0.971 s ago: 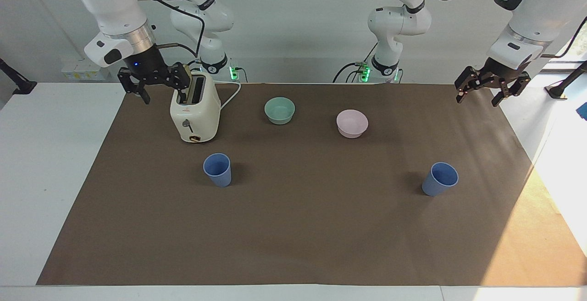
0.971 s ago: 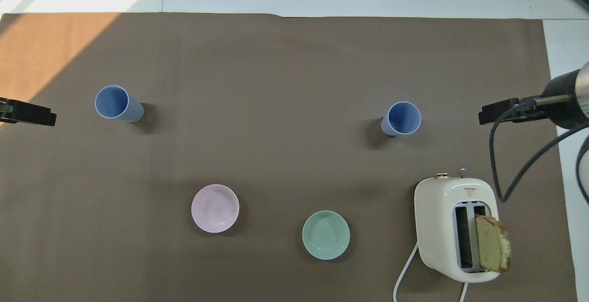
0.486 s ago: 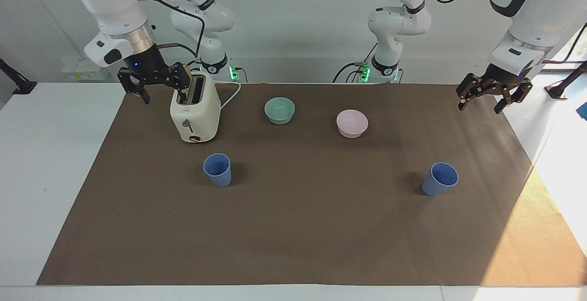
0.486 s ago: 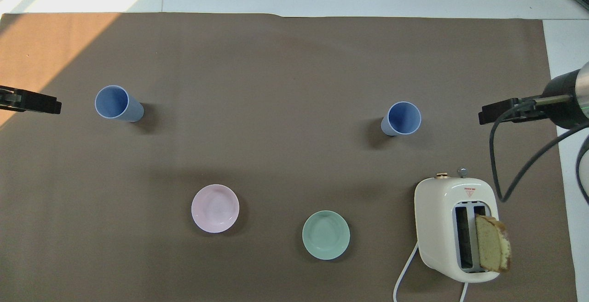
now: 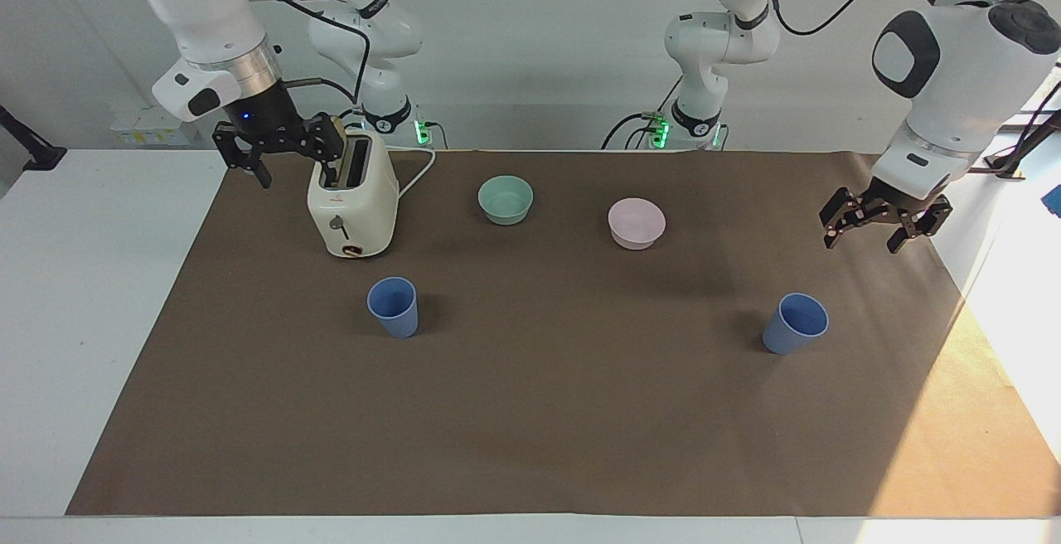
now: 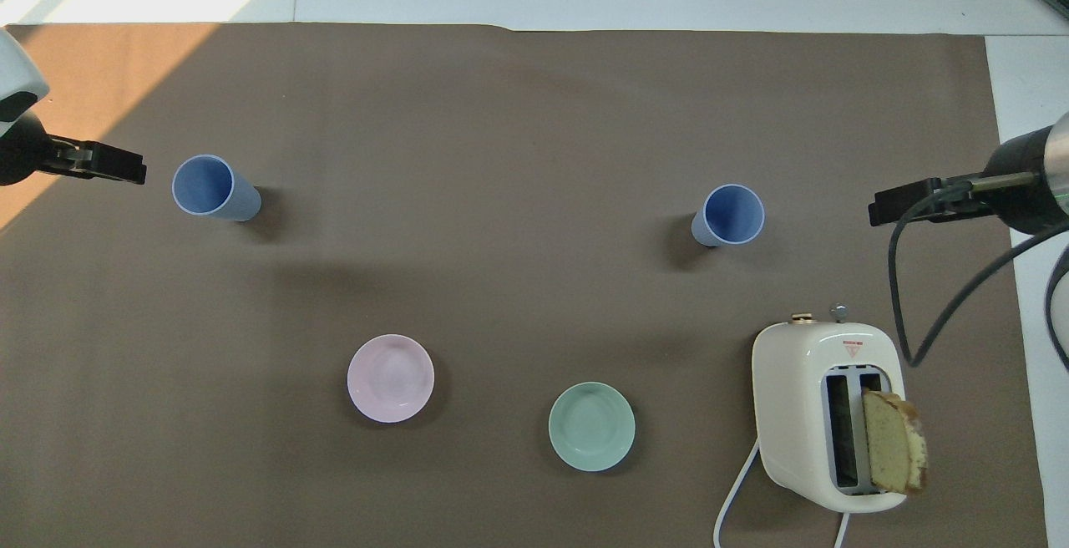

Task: Stack blue cups with both arms
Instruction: 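Reach the left gripper to the nearby blue cup and grasp it, then carry the blue cup with the left gripper toward the table center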

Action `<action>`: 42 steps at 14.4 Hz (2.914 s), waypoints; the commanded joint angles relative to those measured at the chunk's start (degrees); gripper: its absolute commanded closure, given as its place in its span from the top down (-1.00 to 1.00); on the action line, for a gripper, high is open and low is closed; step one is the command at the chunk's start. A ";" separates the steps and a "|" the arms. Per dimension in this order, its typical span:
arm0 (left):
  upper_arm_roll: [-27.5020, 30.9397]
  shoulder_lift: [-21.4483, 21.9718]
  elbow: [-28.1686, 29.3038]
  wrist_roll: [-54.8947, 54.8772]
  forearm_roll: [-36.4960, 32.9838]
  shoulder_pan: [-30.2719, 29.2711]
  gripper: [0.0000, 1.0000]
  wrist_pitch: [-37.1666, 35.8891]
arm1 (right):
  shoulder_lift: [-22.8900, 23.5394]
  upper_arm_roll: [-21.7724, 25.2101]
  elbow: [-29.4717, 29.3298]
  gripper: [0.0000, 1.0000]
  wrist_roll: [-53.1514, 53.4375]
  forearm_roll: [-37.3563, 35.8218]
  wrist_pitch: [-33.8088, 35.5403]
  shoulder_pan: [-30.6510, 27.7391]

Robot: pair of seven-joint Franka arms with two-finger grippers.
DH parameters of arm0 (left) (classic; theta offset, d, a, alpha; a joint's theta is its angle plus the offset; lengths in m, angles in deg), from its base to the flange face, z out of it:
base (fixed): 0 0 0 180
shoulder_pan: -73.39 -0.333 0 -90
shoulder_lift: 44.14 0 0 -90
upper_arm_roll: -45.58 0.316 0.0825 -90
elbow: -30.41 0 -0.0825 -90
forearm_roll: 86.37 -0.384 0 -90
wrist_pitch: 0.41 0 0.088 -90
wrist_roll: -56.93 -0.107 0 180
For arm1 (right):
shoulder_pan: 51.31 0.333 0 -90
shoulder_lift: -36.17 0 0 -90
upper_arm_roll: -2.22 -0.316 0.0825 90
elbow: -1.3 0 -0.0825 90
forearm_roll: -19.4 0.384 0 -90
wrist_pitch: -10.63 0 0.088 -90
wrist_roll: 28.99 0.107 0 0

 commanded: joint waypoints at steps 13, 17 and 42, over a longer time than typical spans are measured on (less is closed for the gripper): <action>-0.48 -6.24 11.63 -2.40 3.52 -2.92 1.00 19.31 | -0.25 -0.30 -0.25 1.00 1.13 -0.35 0.63 -0.33; -0.48 -8.78 11.73 -2.40 4.94 -2.92 1.00 23.62 | -0.25 -0.30 -0.25 1.00 1.13 -0.34 0.63 -0.33; -0.66 -5.54 11.81 36.70 5.29 23.16 -1.00 20.12 | -0.25 -0.30 -0.25 1.00 1.13 -0.35 0.54 -0.33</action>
